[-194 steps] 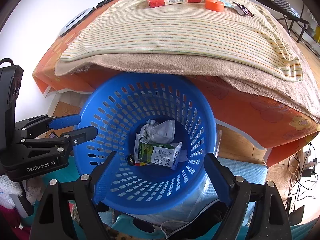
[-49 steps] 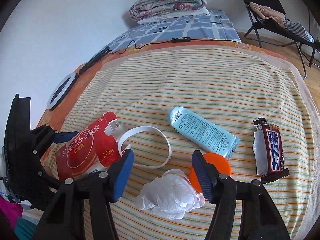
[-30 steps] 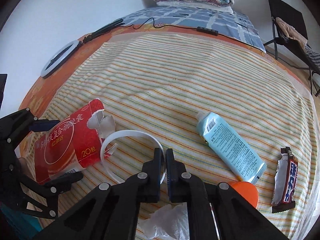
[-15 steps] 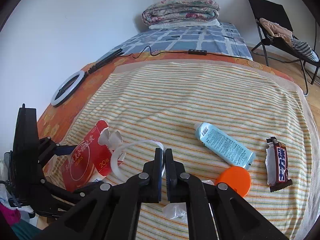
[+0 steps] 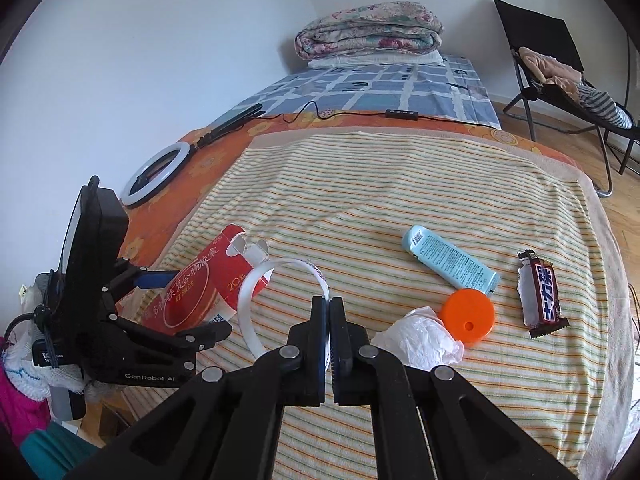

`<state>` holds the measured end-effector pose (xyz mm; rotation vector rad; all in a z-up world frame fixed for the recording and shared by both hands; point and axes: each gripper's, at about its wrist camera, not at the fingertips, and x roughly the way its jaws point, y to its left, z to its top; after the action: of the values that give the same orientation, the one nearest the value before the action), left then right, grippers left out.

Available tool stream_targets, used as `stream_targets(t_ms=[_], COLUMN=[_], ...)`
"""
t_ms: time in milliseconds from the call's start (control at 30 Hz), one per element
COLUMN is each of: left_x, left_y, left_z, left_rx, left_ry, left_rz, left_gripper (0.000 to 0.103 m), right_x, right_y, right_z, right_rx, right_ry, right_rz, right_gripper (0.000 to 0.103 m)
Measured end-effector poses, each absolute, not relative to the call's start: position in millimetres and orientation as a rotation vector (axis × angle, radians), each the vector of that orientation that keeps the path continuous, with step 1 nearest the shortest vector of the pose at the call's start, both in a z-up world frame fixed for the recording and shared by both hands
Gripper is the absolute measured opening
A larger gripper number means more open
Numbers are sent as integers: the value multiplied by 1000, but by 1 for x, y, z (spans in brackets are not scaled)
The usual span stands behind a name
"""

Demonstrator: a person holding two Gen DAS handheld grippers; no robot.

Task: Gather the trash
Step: 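Carry the box in left tool and wristband in right tool over the blue basket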

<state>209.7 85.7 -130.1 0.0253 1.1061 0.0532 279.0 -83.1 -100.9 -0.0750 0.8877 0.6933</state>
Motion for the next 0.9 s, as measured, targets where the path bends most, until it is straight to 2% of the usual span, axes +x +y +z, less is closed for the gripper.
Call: stream_targets(t_ms=[367,900], left_x=[133,26], left_y=[55,5], left_z=[-94,-131], left_rx=[-12,-94], left_ry=[1029,1093], left_rz=[40,22], left_gripper=[89,89], right_x=[225,138], right_y=[-127,-174], right_z=[-100,-116], right_rx=[-41,1], right_ry=[910,953], right_rz=[671,663], right_gripper=[0,0])
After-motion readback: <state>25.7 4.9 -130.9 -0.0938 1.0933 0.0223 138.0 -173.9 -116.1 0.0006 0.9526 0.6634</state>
